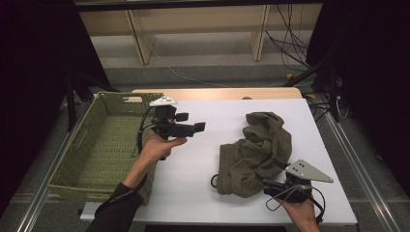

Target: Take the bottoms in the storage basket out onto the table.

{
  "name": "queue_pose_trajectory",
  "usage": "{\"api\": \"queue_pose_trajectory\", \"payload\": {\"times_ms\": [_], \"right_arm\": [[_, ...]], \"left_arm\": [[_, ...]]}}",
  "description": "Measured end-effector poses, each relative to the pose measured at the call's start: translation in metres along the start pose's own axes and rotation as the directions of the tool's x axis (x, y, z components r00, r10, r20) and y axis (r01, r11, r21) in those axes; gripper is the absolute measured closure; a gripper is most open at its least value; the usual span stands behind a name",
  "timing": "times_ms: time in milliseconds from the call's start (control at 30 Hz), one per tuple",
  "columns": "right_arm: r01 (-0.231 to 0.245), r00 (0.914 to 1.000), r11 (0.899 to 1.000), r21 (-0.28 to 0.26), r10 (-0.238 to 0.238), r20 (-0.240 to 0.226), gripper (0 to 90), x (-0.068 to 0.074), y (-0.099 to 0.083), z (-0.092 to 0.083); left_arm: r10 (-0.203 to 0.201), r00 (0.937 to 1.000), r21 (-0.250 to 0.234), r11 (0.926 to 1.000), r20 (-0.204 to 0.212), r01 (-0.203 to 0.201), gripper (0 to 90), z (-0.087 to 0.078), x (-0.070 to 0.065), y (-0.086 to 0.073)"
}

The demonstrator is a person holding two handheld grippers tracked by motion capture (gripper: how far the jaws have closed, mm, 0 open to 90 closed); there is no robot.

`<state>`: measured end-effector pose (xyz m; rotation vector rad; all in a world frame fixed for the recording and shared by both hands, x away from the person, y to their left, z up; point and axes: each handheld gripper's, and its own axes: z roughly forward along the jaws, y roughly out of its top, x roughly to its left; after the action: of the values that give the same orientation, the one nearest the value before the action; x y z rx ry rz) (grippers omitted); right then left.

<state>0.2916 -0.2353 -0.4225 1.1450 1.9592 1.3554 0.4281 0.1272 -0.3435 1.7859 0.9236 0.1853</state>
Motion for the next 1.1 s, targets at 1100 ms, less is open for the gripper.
{"api": "queue_pose_trajectory", "payload": {"times_ms": [1100], "right_arm": [[0.008,0.9995,1.0,-0.011,-0.008,-0.03,24.0,0.001,0.001,-0.003]], "left_arm": [[-0.069,0.9098,-0.05,0.9974,-0.409,0.052,15.3,-0.101,0.103,-0.041]]}}
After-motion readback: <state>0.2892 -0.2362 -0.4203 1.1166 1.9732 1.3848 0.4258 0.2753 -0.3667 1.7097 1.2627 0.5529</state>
